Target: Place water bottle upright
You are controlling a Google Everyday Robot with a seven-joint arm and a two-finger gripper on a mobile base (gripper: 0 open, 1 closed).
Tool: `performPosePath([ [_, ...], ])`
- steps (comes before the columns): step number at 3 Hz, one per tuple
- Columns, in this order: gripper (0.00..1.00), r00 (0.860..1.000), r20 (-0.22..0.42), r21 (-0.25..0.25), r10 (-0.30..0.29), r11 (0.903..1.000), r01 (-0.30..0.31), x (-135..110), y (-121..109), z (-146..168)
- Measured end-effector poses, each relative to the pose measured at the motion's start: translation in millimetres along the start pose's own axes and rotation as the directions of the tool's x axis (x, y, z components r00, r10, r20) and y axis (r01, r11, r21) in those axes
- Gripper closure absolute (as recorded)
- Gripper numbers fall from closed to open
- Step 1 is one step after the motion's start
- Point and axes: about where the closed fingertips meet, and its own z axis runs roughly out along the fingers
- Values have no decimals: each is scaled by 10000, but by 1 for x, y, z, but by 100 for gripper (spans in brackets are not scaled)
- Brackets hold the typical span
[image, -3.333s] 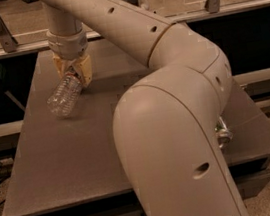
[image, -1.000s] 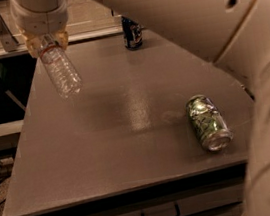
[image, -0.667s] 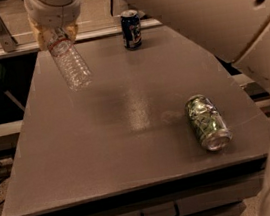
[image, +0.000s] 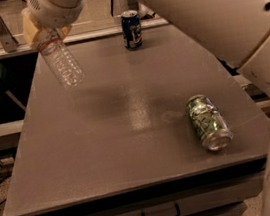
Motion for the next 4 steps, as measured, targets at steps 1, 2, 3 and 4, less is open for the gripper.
performPosePath([
  [1, 100, 9968, -241, 1379, -759, 9873, 785, 1, -1, -10],
  [2, 100, 9870, -341, 2524, -1571, 9542, 1606, -13, 4, -21],
  [3, 100, 9666, -960, 3362, -2375, 9063, 2561, -35, 14, -35],
  [4, 100, 9432, -1309, 3195, -3054, 8876, 3317, -38, 22, -43],
])
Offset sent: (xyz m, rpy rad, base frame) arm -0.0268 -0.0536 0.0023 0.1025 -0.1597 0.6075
